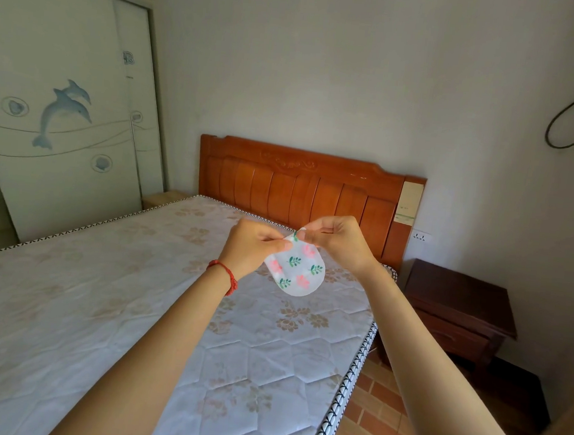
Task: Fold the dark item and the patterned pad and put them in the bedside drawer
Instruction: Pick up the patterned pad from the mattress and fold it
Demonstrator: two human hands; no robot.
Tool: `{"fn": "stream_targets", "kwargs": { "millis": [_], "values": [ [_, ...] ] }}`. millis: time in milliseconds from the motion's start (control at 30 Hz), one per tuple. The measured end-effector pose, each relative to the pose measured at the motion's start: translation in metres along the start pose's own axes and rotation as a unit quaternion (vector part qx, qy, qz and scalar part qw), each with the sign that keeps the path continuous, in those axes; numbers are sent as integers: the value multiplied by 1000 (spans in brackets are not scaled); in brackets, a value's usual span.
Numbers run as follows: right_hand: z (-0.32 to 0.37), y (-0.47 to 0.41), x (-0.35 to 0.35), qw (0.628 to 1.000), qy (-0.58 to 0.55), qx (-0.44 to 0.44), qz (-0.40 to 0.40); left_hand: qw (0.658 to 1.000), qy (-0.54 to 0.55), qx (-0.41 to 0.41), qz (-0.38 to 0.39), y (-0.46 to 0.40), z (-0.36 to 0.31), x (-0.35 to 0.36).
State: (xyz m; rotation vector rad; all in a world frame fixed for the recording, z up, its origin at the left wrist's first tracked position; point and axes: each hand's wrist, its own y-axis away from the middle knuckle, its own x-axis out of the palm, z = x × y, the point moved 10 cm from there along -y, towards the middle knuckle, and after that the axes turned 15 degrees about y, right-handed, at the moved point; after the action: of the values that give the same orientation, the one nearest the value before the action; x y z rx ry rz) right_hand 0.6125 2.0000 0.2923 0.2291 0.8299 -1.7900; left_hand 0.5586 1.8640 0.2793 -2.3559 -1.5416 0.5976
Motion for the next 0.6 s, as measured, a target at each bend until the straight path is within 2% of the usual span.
{"fn": "stream_targets", "kwargs": {
  "millis": [267,600],
  "values": [
    [-13,6,1,998,-53,38,-6,995,69,-12,-64,3,4,-13],
    [-37,25,21,981,-154,115,7,972,171,-35,-155,9,3,-30]
  ]
}}
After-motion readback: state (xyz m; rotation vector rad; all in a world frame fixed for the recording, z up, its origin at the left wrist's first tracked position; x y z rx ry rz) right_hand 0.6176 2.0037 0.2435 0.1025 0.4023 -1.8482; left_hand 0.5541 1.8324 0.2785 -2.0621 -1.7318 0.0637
